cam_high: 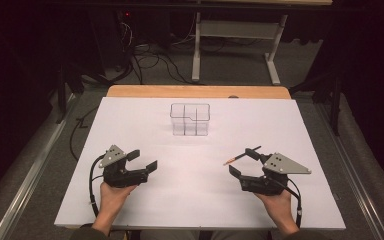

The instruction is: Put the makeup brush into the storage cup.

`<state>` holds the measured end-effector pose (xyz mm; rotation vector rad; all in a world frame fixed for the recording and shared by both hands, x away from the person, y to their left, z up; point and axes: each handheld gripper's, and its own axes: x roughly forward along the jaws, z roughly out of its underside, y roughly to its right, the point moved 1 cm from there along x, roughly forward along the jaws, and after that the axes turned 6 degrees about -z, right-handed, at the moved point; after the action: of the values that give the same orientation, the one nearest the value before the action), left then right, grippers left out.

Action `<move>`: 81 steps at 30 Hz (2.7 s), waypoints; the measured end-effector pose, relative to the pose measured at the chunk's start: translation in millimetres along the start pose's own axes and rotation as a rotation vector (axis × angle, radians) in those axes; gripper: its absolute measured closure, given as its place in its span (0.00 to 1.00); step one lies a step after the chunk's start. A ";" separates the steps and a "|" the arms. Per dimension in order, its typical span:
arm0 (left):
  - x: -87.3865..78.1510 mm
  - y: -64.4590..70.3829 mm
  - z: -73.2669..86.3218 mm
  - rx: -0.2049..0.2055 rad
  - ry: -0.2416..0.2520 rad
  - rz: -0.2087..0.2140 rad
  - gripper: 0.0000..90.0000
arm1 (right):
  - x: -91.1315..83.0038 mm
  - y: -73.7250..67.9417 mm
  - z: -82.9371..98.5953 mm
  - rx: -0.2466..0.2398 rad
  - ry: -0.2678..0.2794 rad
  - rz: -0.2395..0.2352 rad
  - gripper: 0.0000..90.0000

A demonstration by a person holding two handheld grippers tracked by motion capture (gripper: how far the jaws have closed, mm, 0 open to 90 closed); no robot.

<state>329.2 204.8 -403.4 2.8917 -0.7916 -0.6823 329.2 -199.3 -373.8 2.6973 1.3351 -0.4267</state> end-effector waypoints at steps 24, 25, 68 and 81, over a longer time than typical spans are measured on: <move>-0.6 1.2 0.0 -0.001 0.002 0.005 0.20 | 27.7 -0.7 -37.7 -0.019 0.000 -0.016 0.26; -0.6 1.3 0.0 -0.001 0.002 0.006 0.20 | 28.1 1.9 -39.6 -0.012 -0.006 -0.006 0.26; -1.0 2.9 0.1 0.004 0.003 0.017 0.20 | 32.3 65.1 -68.3 0.007 -0.172 0.123 0.27; -0.7 2.9 0.1 0.003 0.001 0.020 0.20 | 29.9 73.6 -70.0 0.009 -0.280 0.135 0.27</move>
<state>327.2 202.6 -402.7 2.8822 -0.8208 -0.6783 418.9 -206.5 -318.1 2.5925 1.0721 -0.7625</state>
